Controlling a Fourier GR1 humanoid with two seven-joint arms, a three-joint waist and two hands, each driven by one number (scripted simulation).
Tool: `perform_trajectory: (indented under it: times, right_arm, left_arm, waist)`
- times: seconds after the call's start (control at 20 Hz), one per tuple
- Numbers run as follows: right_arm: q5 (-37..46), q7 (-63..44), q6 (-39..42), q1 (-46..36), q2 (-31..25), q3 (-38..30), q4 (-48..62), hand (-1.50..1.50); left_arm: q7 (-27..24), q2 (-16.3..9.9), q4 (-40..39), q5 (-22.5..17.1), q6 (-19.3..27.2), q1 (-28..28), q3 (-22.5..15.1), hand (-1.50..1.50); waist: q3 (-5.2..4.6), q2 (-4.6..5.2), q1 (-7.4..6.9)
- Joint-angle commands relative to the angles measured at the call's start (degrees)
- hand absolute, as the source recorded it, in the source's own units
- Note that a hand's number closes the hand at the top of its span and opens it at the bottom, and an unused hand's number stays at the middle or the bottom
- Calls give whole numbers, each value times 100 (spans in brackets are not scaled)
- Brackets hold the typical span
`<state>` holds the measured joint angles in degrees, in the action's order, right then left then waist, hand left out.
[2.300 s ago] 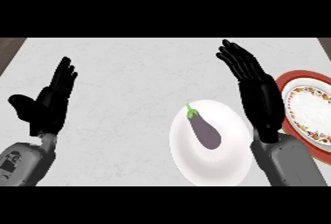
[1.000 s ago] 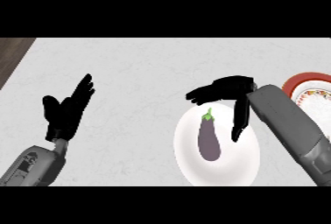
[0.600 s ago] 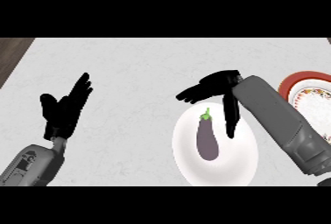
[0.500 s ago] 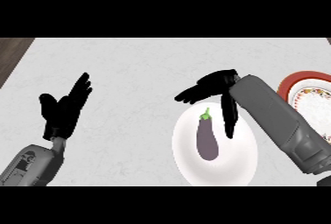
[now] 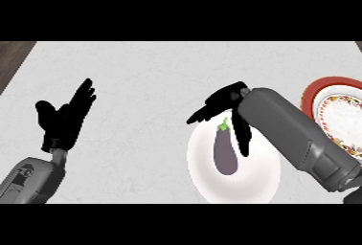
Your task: Pick the eggplant from the plate and place it in the plate
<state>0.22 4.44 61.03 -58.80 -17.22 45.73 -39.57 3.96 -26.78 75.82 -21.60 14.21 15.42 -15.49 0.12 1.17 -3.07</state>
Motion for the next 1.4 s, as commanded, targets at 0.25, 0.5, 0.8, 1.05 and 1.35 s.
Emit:
perform_trajectory:
  times: [0.25,0.5,0.8,1.05,1.35]
  right_arm:
    - [594,1163,520,-77,316,592,387,-150]
    - [915,1305,165,-20,479,932,491,-150]
    - [1068,1766,112,57,236,1218,274,-150]
    - [1190,1889,92,229,208,1697,14,-150]
    - [911,2186,25,313,122,1870,-537,150]
  left_arm:
    - [-121,167,23,132,-48,-95,-35,0]
    - [64,0,58,113,-124,60,169,0]
    - [134,194,172,307,94,-153,34,0]
    - [-4,298,145,347,52,-273,-11,0]
    - [-57,183,195,347,-3,-234,118,0]
  waist:
    - [0,19,-51]
    - [-1,6,-10]
    - [-3,-17,46]
    - [-6,-3,36]
    - [-4,15,32]
